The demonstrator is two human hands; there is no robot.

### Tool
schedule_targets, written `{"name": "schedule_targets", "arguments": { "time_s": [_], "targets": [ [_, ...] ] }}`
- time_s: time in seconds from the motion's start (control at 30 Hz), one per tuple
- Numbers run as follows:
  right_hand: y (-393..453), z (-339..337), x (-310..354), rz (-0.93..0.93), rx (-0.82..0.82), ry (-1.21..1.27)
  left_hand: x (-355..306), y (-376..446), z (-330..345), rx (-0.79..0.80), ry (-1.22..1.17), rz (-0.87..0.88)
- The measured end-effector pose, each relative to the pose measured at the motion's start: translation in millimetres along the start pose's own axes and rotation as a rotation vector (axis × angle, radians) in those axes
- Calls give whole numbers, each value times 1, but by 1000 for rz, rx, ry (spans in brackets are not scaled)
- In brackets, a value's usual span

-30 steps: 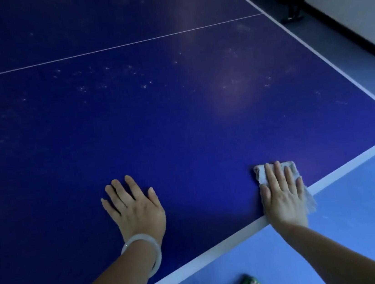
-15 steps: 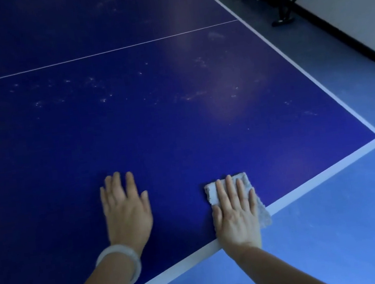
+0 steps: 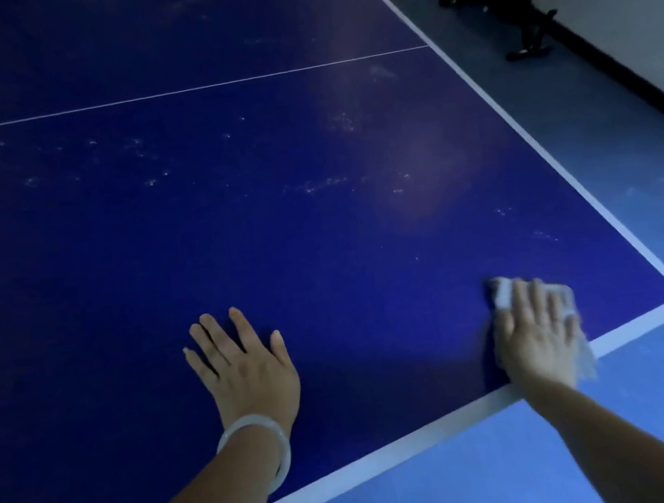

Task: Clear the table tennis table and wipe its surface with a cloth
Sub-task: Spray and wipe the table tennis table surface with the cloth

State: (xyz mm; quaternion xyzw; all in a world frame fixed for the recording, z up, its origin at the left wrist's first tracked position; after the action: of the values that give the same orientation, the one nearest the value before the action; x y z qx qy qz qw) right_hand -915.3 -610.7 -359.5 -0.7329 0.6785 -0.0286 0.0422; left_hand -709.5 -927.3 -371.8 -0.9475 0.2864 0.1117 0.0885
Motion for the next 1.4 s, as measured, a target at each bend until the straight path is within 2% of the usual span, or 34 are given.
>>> {"name": "schedule_targets", "arguments": {
  "time_s": [0.03,0.07,0.1,0.17,0.23,0.3,0.37,0.4,0.43,0.5,0.57,0.6,0.63,0.7,0.77,0.83,0.9,0.93,0.97,1.07,1.13,1.3,1.4],
  "targets": [
    [3,-1,-2,153,1,57,0,0,0,4,2,-7],
    [-2,-3,9,223,-26,85,1,-1,0,0,3,-5],
    [-11,-6,31,200,-71,85,1,0,0,-10,5,1],
    [-40,-5,93,-83,-122,1,0,0,-1,-24,4,2],
    [-79,6,156,-514,-115,-103,-1,0,-2,-25,5,-2],
    [-104,15,186,-865,-94,-114,-1,0,-2,-22,17,-9],
    [-88,11,188,-1086,-64,-184,0,1,-3,-23,23,-19],
    [-67,11,181,-1133,-86,-263,0,1,-3,-24,23,-22],
    [-36,11,170,-1083,-89,-318,1,1,-2,-21,26,-24],
    [40,-1,128,-646,-62,-266,0,1,-1,-19,30,-24],
    [77,-13,85,-193,-16,-40,0,1,-1,-25,34,-27],
    [77,-12,79,-79,15,31,0,1,-1,-26,39,-30],
    [70,-11,86,-48,18,38,0,1,-1,-23,46,-31],
    [46,-7,125,-167,-68,-44,-1,1,-1,-19,54,-29],
    [13,2,179,-489,-131,-99,-1,1,-1,-9,59,-34],
    [-12,8,216,-839,-96,-134,-1,1,-1,-2,57,-40],
    [9,6,223,-974,-73,-230,-1,2,-2,-15,48,-40],
    [33,4,216,-926,-99,-266,-1,2,-2,-19,40,-40],
    [62,-1,203,-801,-108,-279,-1,2,-2,-18,33,-39],
    [122,-15,140,-257,52,-15,-1,0,-3,-18,28,-33],
    [108,-13,131,-159,74,27,-1,0,-3,-22,29,-30],
    [-35,1,167,-430,-98,-25,1,1,-2,-23,42,-25],
    [-127,15,171,-631,-107,-37,0,1,-1,-32,17,-16]
  ]
}}
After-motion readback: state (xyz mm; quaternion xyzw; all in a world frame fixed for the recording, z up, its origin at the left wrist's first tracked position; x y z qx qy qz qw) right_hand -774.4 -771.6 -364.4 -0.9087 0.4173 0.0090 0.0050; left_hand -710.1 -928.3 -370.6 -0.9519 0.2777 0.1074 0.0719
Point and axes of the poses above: each hand's wrist, its own y-axis towards the middle knuckle, its own z-axis out of the palm, x = y × z, the point moved 6 cm from there along y, towards the middle knuckle, and after that the axes turned 9 degrees about -y, right-handed, at the moved point
